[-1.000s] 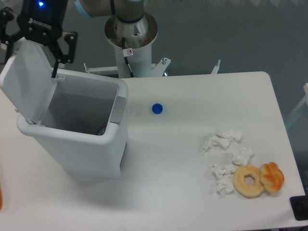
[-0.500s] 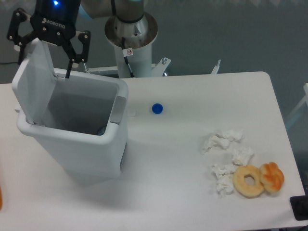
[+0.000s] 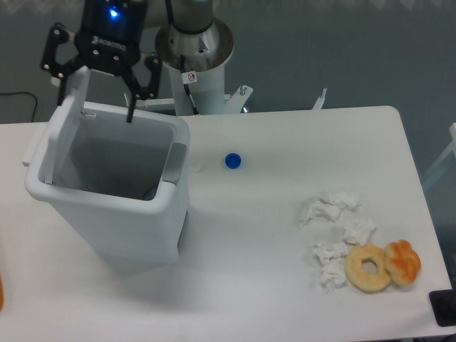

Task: Close the trash can
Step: 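Push the open lid forward with the gripper fingers to tip it over, then press the lid down onto the can rim with the gripper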

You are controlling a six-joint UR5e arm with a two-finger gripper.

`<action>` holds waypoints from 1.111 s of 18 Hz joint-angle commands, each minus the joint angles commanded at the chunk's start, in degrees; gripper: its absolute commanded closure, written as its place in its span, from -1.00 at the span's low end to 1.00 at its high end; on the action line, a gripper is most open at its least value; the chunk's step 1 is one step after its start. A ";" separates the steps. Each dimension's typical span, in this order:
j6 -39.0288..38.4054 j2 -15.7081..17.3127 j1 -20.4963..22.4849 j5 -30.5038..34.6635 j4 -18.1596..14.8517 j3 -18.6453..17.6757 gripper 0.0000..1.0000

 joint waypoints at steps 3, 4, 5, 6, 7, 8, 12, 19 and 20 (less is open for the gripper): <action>2.11 -0.09 0.71 0.09 -0.09 -0.35 -1.00; 2.20 -0.09 1.06 0.09 -0.09 -0.61 -1.00; 2.29 -0.09 1.41 0.09 0.00 -0.88 -1.00; 2.81 -0.18 1.41 0.17 0.00 -1.05 -1.00; 3.34 -0.18 1.50 0.26 0.00 -1.06 -1.00; 3.52 -0.26 2.02 0.26 0.00 -1.32 -1.00; 3.70 -0.18 2.99 0.44 0.00 -2.72 -1.00; 4.40 -0.44 4.14 0.44 0.00 -3.16 -1.00; 4.40 -0.61 4.14 0.44 0.00 -3.25 -1.00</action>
